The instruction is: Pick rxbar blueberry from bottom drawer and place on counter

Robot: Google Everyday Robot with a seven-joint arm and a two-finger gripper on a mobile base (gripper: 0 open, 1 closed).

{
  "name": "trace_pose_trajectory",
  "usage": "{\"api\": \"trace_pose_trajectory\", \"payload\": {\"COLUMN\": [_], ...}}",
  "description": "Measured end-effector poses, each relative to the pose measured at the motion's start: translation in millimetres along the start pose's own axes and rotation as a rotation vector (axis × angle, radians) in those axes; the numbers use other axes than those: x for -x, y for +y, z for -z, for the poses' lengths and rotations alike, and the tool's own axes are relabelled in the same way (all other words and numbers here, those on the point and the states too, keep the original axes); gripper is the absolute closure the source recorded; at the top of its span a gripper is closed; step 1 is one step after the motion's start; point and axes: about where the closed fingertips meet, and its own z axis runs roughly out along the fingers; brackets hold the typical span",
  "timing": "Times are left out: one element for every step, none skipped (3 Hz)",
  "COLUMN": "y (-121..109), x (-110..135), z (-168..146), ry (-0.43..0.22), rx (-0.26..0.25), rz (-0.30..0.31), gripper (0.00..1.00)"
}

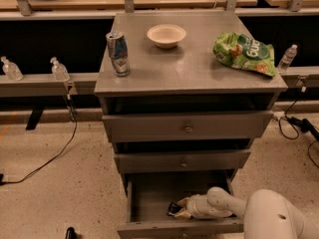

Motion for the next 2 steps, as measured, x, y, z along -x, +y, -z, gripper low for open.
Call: {"api": "trace_pose_trajectory", "payload": {"y": [-0.4, -0.3], "x": [4.0, 4.0], "z": [6.4, 6.3], "ry": [-0.034, -0.034], "rx": [-0.018, -0.018], "rz": [0.018, 0.018], "gripper": [1.00, 1.00]}}
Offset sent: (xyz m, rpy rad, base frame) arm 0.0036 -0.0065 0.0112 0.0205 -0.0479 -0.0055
